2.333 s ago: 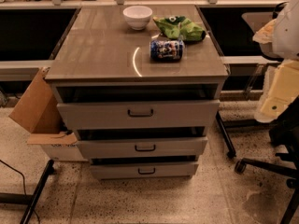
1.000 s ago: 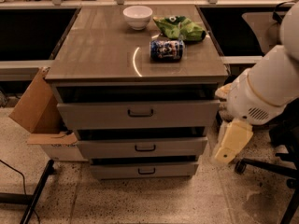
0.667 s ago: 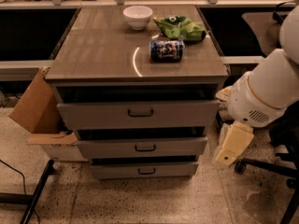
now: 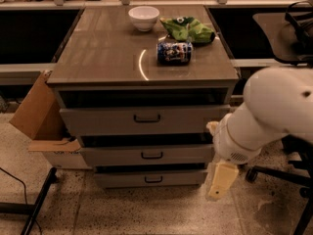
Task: Open bottom drawer
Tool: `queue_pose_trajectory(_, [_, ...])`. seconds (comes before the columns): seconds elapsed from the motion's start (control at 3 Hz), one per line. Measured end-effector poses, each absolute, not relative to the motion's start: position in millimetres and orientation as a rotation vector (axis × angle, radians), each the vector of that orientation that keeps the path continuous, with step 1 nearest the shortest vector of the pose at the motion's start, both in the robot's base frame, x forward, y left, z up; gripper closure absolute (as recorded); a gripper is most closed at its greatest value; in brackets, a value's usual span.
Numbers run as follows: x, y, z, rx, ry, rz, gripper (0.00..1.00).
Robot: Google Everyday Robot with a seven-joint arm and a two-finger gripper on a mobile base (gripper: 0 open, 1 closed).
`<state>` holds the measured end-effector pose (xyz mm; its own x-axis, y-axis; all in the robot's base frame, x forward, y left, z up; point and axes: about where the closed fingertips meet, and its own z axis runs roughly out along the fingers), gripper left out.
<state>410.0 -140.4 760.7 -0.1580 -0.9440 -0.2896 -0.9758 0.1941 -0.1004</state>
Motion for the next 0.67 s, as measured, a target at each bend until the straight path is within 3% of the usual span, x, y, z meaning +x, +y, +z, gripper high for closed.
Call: queue_pose_trajectory(0.67, [413.5, -109.4, 612.8, -1.917, 2.079, 0.205, 0.00])
